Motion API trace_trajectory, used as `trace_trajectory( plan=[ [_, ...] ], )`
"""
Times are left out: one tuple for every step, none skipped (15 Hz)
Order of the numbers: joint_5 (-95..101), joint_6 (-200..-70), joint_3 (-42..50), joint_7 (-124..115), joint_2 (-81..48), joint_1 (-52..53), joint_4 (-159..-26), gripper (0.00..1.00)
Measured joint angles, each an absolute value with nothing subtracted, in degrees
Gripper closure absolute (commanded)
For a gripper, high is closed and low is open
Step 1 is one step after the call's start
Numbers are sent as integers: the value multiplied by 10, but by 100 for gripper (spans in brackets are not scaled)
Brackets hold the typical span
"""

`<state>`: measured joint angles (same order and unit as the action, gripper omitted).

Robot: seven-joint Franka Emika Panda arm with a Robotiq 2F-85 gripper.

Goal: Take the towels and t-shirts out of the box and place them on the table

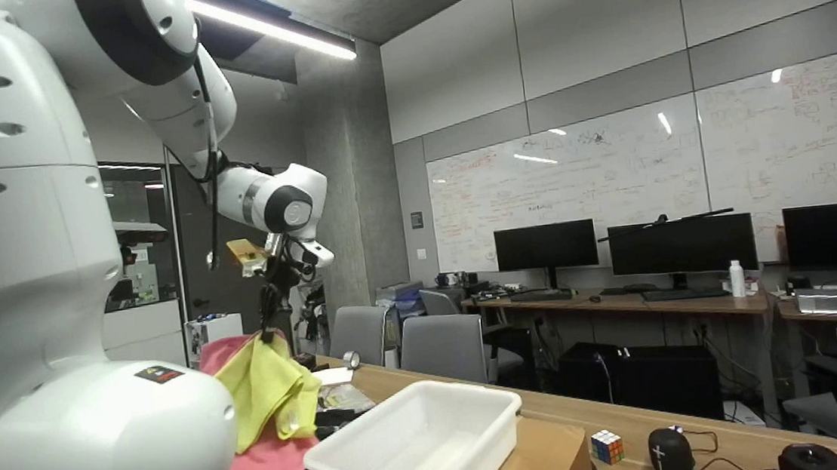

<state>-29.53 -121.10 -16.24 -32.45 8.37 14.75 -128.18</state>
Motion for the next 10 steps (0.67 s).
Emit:
trace_trajectory(
  plan=[
    [-310, -1217, -164, -324, 76, 150, -1278, 95],
    [-325, -1224, -166, -324, 70, 153, -1275, 95],
    [-340, -1235, -167, -324, 64, 155, -1272, 95],
    [-355, -1249, -168, -324, 59, 157, -1271, 95],
    [-368, -1263, -168, -324, 55, 158, -1270, 95],
    [-379, -1278, -169, -324, 51, 159, -1270, 95],
    [-387, -1292, -171, -324, 49, 160, -1269, 96],
    [-392, -1305, -172, -323, 46, 161, -1269, 95],
    [-395, -1315, -173, -322, 44, 162, -1269, 62],
    [-396, -1325, -175, -322, 43, 163, -1270, 61]
  ],
)
